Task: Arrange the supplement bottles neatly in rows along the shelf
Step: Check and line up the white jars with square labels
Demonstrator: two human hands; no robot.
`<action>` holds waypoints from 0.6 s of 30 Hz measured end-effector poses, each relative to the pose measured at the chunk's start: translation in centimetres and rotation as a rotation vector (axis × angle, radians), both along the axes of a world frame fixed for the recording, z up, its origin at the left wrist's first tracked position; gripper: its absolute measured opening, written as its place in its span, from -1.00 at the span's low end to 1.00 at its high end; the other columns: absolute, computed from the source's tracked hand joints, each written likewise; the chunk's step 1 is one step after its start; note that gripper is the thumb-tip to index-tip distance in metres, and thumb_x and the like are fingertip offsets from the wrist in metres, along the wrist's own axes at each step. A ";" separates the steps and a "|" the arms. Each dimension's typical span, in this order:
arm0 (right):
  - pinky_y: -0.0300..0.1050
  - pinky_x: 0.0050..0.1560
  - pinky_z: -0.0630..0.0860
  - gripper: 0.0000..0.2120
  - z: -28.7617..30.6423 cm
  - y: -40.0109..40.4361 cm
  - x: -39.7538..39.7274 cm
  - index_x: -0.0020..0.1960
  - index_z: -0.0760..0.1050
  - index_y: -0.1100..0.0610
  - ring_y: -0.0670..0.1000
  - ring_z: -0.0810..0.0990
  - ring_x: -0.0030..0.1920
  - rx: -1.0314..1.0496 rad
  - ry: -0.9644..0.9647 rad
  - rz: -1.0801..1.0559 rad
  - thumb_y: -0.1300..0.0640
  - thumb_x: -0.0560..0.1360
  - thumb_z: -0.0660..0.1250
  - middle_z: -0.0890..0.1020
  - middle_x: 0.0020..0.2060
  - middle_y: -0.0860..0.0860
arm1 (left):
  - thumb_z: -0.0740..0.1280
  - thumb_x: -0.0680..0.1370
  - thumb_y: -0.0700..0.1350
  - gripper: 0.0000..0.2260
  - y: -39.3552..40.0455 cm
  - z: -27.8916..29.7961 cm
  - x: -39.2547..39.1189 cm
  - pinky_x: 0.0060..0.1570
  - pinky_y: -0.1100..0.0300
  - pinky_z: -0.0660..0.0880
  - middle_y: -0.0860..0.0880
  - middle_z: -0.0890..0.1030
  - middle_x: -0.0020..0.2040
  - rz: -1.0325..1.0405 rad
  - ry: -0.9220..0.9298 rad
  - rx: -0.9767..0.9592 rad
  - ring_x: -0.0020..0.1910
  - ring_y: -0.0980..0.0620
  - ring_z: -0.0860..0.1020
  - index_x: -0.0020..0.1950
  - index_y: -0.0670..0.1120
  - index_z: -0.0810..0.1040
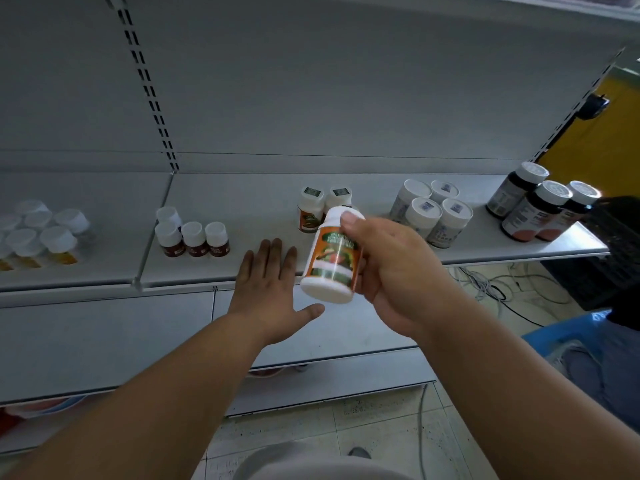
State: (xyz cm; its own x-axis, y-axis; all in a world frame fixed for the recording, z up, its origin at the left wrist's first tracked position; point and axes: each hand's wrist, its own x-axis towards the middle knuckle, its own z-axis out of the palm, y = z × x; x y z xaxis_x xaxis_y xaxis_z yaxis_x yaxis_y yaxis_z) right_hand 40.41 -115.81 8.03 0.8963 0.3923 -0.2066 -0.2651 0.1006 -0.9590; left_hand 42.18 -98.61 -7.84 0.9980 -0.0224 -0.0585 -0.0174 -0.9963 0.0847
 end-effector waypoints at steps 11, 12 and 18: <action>-0.08 -0.05 0.62 -0.70 -0.3 1.0 7.6 0.15 0.55 0.10 0.00 0.65 -0.03 -0.509 -0.392 -0.019 0.05 0.45 0.45 0.66 -0.02 -0.01 | -0.08 0.46 0.53 -0.04 -0.1 0.4 0.0 0.52 -0.15 -0.30 -0.16 -0.37 0.58 -0.001 0.032 0.061 0.55 -0.16 -0.39 0.58 -0.07 -0.37; -0.17 -0.05 0.58 -0.65 -0.4 1.1 8.3 0.19 0.53 0.04 -0.06 0.62 -0.01 -0.738 -0.606 0.017 0.02 0.44 0.45 0.63 0.02 -0.07 | -0.08 0.46 0.53 -0.05 -0.1 0.4 0.0 0.52 -0.15 -0.30 -0.16 -0.37 0.58 -0.004 0.029 0.058 0.55 -0.16 -0.39 0.58 -0.06 -0.36; -0.03 0.16 0.37 -0.54 -2.5 2.1 11.6 0.33 0.44 -0.01 0.08 0.44 0.19 -1.247 -1.090 0.199 -0.04 0.45 0.37 0.56 0.22 -0.04 | -0.07 0.47 0.52 -0.05 -0.1 0.3 0.0 0.52 -0.15 -0.31 -0.16 -0.36 0.59 -0.007 0.031 0.064 0.55 -0.16 -0.38 0.58 -0.06 -0.35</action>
